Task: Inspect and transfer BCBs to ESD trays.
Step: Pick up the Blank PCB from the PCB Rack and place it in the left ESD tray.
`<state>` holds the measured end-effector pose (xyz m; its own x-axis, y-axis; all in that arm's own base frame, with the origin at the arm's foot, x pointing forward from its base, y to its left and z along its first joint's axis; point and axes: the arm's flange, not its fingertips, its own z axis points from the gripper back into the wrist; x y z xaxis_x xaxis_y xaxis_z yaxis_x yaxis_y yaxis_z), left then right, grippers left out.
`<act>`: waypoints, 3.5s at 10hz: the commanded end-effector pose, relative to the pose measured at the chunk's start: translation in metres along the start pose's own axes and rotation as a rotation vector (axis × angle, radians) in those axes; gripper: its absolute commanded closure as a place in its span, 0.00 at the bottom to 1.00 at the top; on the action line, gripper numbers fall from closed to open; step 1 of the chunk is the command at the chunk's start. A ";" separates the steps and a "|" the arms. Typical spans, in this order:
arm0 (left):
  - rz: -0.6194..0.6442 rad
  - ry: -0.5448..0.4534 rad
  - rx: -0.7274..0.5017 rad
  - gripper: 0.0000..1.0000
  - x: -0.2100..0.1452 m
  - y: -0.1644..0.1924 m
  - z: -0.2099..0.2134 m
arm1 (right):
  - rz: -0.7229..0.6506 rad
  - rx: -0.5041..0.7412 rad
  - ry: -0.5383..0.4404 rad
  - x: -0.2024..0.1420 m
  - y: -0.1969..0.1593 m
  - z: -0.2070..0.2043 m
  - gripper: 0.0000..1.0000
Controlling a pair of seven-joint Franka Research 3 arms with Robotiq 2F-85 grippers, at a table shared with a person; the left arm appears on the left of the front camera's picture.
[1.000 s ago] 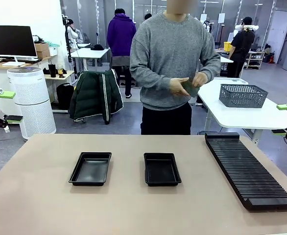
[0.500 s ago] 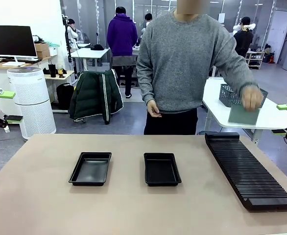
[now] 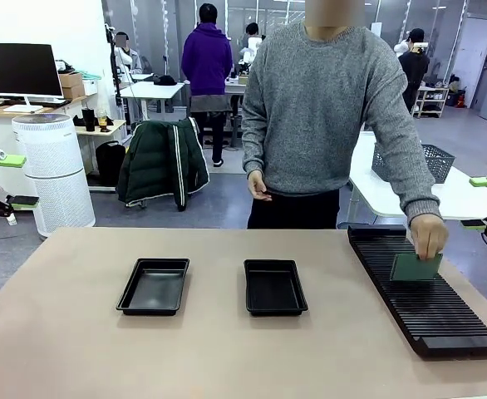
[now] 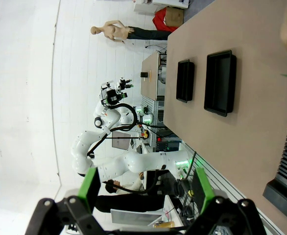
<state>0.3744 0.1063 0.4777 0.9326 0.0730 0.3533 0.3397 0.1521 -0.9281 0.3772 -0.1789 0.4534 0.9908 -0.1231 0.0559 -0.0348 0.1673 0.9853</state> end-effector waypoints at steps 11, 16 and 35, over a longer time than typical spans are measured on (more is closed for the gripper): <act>-0.001 -0.001 0.001 0.00 0.000 0.000 0.000 | 0.010 0.000 0.002 0.001 0.000 -0.001 0.00; -0.001 -0.001 0.001 0.00 0.000 0.000 0.000 | 0.010 0.000 0.002 0.001 0.000 -0.001 0.00; -0.001 -0.001 0.001 0.00 0.000 0.000 0.000 | 0.990 -0.837 0.496 0.022 0.060 -0.071 0.00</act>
<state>0.3746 0.1061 0.4776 0.9329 0.0723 0.3527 0.3391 0.1528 -0.9283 0.4089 -0.1062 0.5119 0.6253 0.6675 0.4043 -0.7796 0.5577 0.2850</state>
